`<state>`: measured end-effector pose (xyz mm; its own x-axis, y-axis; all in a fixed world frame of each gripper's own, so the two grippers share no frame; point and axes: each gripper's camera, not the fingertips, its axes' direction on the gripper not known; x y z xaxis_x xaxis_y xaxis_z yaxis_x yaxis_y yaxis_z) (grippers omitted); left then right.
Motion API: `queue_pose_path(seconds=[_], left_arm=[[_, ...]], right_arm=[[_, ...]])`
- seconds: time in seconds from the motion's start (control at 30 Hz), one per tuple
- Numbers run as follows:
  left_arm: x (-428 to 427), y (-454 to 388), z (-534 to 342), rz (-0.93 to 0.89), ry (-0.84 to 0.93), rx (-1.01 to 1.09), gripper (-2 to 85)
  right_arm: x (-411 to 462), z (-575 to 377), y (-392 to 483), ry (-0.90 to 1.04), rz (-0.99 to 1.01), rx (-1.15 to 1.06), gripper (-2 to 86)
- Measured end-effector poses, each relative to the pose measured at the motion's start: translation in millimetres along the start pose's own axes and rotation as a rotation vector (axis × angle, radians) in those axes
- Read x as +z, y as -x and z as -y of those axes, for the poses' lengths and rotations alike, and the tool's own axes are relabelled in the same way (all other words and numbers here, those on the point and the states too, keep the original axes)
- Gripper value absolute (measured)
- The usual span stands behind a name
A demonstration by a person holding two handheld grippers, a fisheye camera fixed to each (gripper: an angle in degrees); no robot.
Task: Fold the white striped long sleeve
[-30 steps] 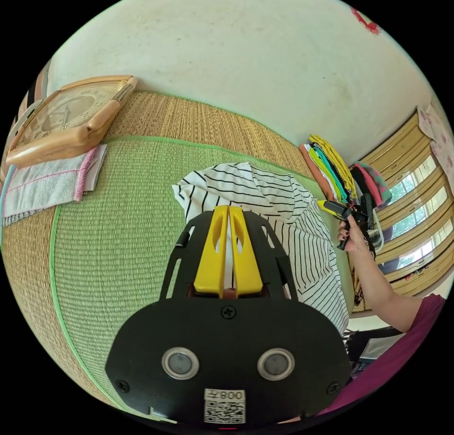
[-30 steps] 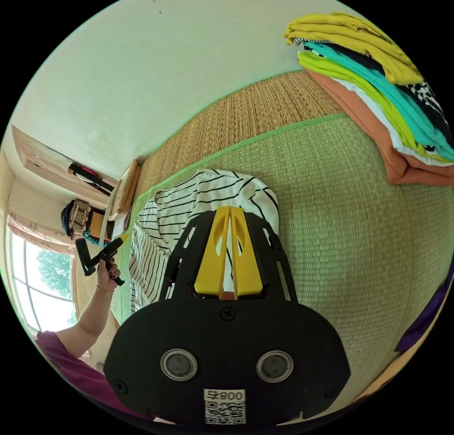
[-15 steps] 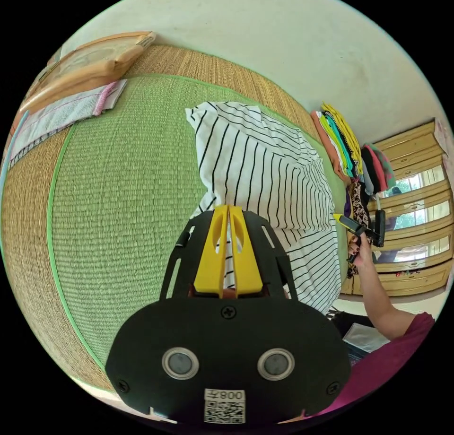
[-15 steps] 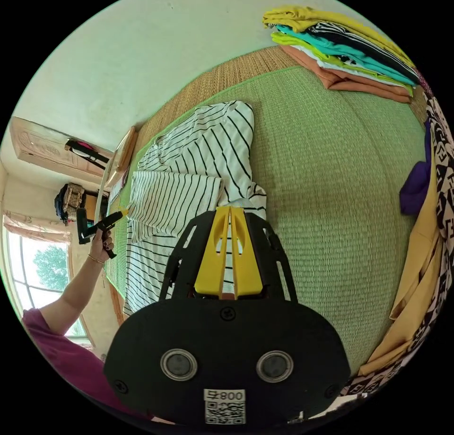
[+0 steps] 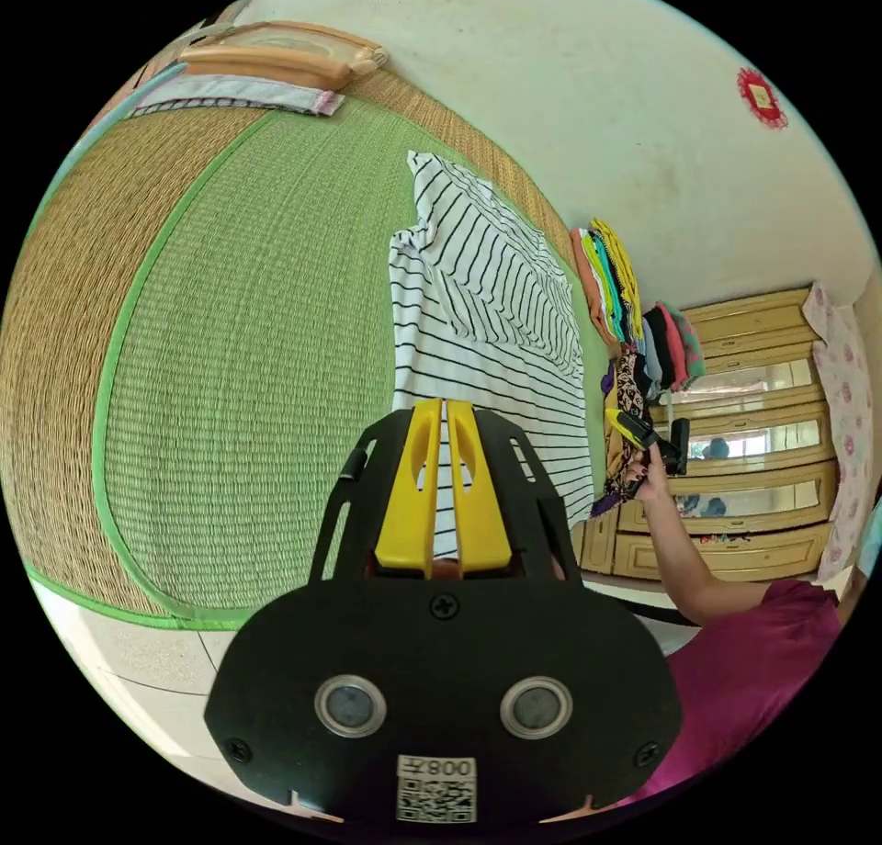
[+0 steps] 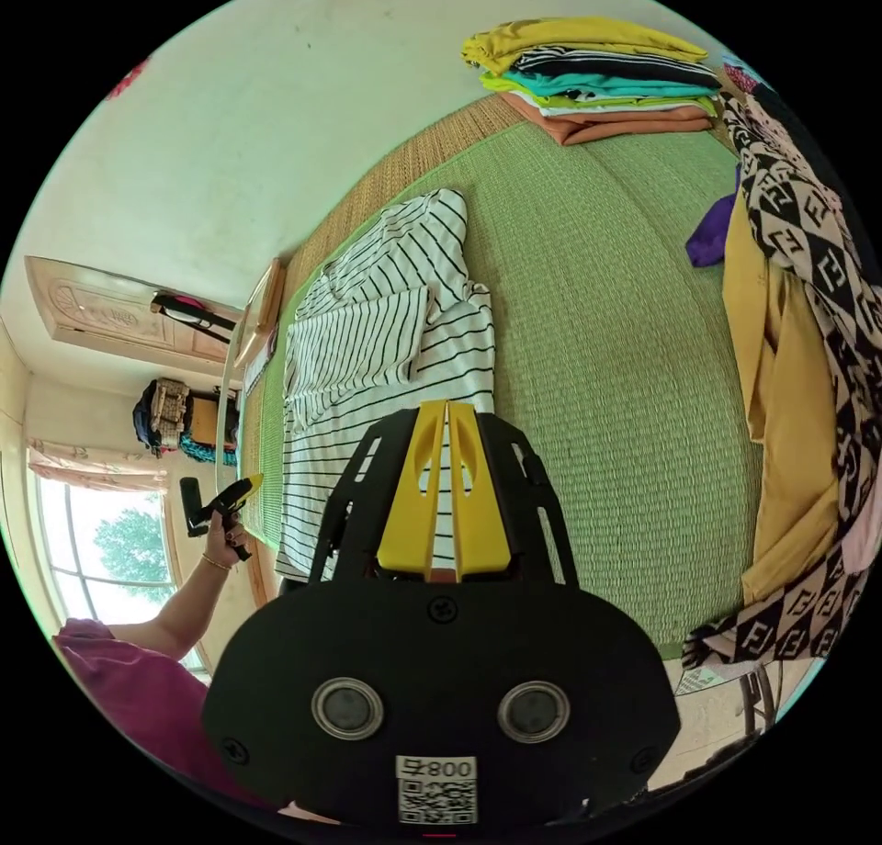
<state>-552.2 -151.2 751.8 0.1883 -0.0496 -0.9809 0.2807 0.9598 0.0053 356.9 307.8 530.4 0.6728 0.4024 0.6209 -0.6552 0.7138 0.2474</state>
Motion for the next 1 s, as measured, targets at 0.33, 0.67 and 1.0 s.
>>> queue_pose_path(seconds=[0.33, 0.67, 1.0], left_arm=[[-32, 65, -150, -0.014, 0.029, -0.13, 4.4], [-33, 127, -200, -0.075, -0.003, -0.237, 7.7], [-23, 173, -217, -0.197, 0.003, -0.309, 8.7]], right_arm=[[-88, -178, -46, -0.039, 0.077, 0.21, 2.3], [-118, -261, -63, -0.025, 0.166, 0.327, 6.4], [-131, -279, -62, -0.022, 0.233, 0.4, 7.8]])
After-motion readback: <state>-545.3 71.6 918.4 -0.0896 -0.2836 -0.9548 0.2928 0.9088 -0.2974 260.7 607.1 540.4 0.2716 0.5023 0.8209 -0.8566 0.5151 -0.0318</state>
